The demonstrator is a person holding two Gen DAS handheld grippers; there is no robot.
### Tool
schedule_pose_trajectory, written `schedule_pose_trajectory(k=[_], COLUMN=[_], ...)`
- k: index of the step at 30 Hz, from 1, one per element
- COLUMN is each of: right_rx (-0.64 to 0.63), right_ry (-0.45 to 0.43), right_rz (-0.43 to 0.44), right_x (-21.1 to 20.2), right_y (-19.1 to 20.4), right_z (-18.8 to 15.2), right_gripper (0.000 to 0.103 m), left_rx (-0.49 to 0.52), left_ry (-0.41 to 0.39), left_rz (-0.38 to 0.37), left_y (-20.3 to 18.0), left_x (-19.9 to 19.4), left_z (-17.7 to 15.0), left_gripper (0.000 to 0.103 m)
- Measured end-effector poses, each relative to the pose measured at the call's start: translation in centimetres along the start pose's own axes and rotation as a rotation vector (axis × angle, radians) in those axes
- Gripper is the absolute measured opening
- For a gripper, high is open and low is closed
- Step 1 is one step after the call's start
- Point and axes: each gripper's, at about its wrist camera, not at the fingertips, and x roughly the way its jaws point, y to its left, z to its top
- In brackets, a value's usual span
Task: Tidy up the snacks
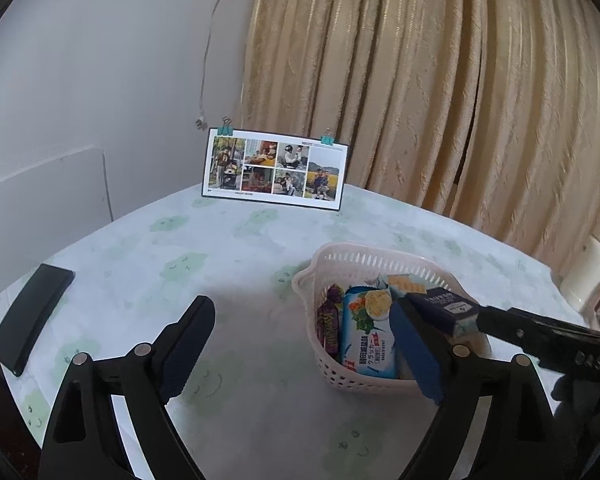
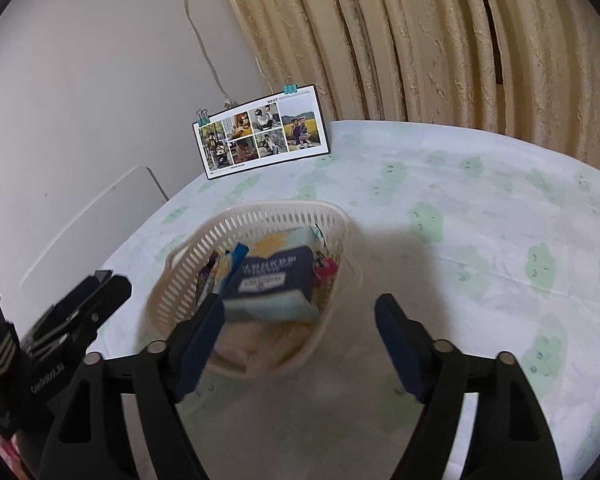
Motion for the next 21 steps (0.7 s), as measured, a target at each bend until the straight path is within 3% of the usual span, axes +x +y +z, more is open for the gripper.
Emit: schedule_pose_trajectory(k=[8,21], right_rx=[-0.067,-0.122], right_ry=[-0.029,-0.028], right_rz=[-0.073,-0.097], right_x=[-1.7,-2.6], right_y=[0.2,1.1], right_z=[-1.8,-3.6], right_gripper=[0.100,0.103], left_rx=[0.052,0.146], left_ry=[0.018,-0.006], left_rz=[-0.005,0.010], left_y=[-1.8,-4.1], left_x=[-0.2,-1.8], left_z=[-0.6,-0.9], left_gripper=[0.093,0.093])
